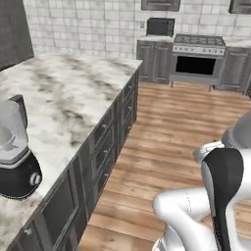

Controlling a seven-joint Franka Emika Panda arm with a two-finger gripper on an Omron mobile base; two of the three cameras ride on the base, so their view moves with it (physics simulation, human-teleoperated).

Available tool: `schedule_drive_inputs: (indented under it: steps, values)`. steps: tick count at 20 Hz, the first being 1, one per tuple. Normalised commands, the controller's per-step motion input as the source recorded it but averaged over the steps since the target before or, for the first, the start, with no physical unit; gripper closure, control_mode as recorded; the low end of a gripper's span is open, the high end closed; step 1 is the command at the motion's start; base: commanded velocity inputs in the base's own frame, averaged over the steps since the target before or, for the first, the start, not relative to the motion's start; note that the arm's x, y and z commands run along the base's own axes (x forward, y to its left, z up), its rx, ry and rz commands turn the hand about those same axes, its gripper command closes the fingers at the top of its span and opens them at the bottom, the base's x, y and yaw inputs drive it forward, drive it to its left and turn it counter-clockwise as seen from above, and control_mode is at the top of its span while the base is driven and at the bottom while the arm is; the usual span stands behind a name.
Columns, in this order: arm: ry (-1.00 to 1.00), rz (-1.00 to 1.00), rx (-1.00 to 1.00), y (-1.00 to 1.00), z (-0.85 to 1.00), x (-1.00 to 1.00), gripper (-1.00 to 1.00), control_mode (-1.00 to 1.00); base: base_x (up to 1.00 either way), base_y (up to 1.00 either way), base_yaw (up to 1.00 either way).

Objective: Grab the lime and lemon wedge from the fridge, place them in the blender, close the lid, and turn on the blender to create a marinade.

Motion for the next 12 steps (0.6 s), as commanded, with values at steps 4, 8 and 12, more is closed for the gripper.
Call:
schedule_drive_inputs:
  steps: [4,8,12]
  values:
    - [0.00,0.00,0.00,0.00,0.00,0.00,1.00,1.00,0.00,0.09,0.96]
    - [0.00,0.00,0.00,0.00,0.00,0.00,1.00,1.00,0.02,0.04,0.96]
    - [0.00,0.00,0.00,0.00,0.00,0.00,1.00,1.00,0.16,0.04,0.92]
